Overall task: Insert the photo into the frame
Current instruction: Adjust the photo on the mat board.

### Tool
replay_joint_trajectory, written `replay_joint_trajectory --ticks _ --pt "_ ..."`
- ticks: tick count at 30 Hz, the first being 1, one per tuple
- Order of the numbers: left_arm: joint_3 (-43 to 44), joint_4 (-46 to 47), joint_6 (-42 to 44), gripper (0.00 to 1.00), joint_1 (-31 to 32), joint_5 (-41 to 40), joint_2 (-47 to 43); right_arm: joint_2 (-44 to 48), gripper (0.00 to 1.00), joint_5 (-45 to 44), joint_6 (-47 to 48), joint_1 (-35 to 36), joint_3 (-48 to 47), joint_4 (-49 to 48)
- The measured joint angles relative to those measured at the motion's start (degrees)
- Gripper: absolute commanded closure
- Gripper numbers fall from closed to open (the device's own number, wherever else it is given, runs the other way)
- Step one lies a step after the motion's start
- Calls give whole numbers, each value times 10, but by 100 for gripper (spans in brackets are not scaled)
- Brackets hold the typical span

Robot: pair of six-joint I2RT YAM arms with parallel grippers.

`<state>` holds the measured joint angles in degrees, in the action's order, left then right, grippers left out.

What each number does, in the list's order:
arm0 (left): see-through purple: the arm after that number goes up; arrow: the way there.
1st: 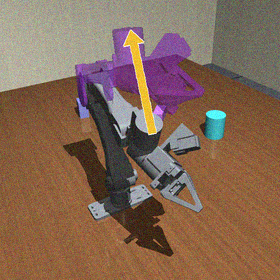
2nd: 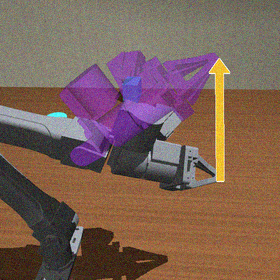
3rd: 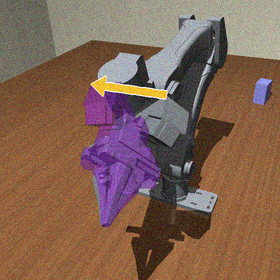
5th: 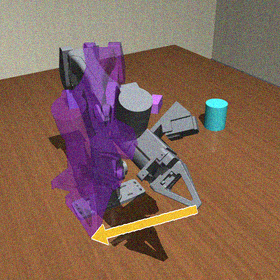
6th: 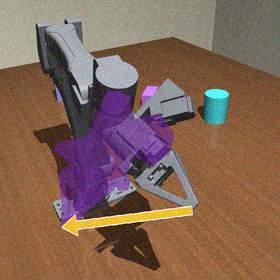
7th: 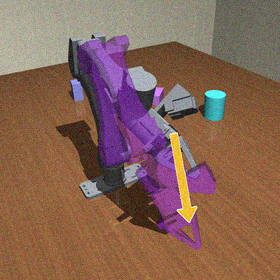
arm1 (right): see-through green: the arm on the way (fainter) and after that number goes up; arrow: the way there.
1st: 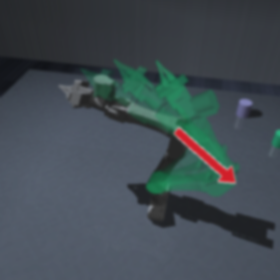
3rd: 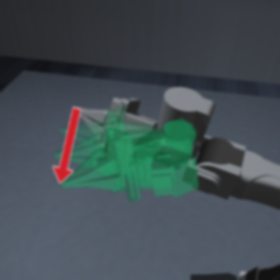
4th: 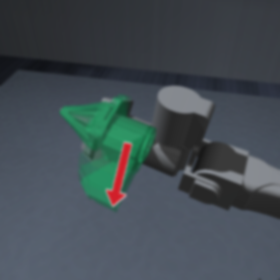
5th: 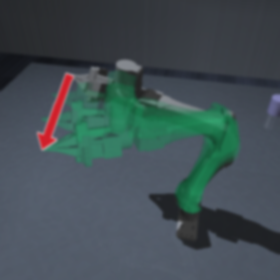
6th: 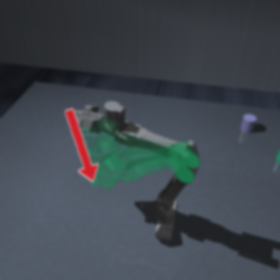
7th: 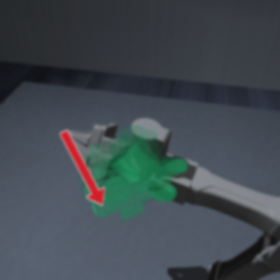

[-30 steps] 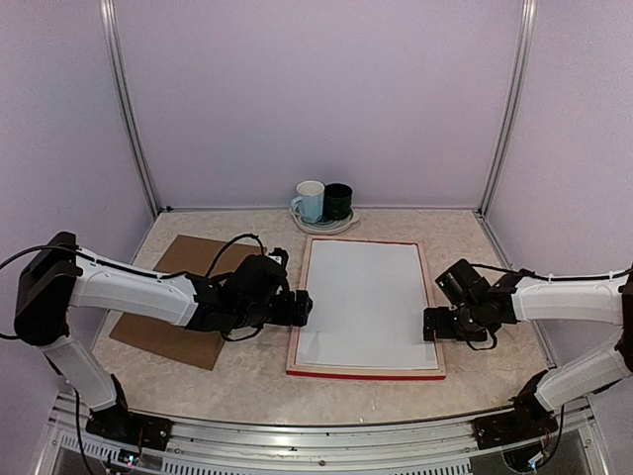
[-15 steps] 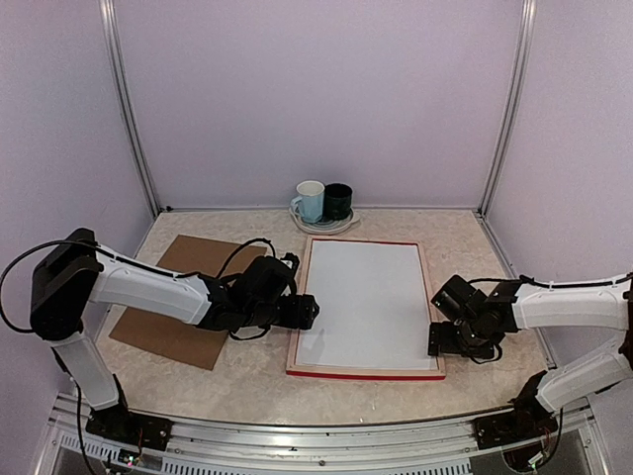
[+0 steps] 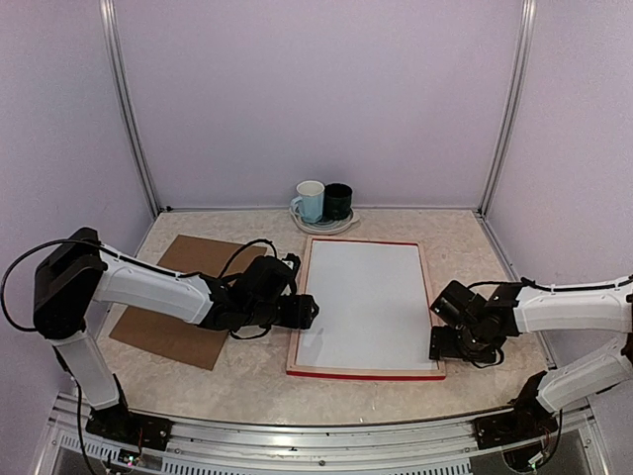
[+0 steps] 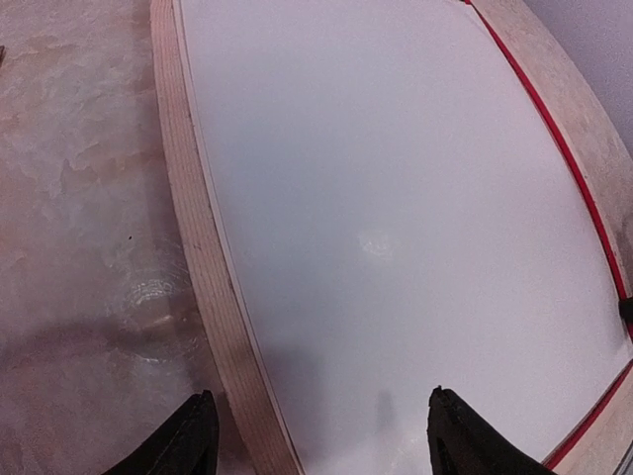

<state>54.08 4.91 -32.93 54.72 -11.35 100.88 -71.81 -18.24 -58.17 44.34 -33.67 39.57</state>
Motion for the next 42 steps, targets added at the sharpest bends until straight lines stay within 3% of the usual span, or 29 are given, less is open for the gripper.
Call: replay_joint_trajectory --ticks 13,24,35,42 --pt "0 2 0 29 0 -7 2 -67 1 -49 26 2 -70 30" --pt "0 2 0 30 -12 -16 2 26 1 -77 69 -9 -150 66" --pt "0 2 3 35 -68 -13 2 33 1 46 195 -167 -155 -69" --pt "22 -3 10 40 -72 6 12 -16 1 123 251 -223 -153 -145"
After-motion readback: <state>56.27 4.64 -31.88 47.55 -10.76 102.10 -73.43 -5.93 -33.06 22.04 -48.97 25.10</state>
